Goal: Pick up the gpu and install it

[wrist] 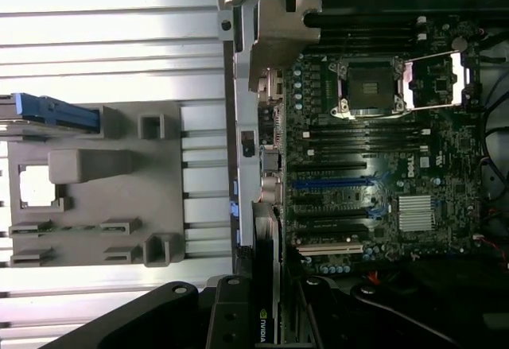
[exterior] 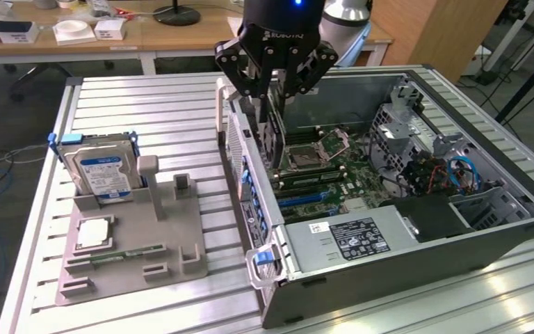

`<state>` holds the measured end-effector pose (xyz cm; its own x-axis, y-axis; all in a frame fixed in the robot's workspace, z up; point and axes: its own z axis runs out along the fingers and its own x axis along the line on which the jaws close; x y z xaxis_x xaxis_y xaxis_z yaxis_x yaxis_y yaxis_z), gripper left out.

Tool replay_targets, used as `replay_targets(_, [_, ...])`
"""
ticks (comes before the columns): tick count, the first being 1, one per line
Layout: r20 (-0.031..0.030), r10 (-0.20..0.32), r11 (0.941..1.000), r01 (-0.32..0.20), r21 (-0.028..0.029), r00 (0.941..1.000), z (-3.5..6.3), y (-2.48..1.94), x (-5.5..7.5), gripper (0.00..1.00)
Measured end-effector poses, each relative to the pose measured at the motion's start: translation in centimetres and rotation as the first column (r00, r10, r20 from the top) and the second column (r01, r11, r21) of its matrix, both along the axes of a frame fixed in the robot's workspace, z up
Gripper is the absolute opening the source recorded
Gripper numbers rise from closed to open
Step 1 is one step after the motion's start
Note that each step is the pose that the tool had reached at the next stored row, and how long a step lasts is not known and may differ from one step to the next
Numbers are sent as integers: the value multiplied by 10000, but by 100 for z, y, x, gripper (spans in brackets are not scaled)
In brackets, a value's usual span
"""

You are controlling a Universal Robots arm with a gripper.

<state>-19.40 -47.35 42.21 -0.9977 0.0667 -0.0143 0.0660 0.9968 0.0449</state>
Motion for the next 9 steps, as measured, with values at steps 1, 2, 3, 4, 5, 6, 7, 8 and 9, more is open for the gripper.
replay_targets(1, [0,1,10000,-1,0,10000,0,2,6,26])
replay_targets(2, [0,-1,10000,1,1,10000,0,4,9,26])
replay_targets(3, [0,0,10000,0,0,10000,0,5,16,26])
replay_targets(4, [0,0,10000,0,-1,10000,0,5,29,26])
replay_targets(5, [0,-1,10000,1,0,10000,0,5,31,26])
replay_targets(6, [0,-1,10000,1,0,10000,0,5,34,26])
replay_targets(7, [0,-1,10000,1,-1,10000,0,5,36,26])
replay_targets(8, [0,-1,10000,1,0,10000,0,5,37,26])
replay_targets(9, [0,-1,10000,1,0,10000,0,5,38,26])
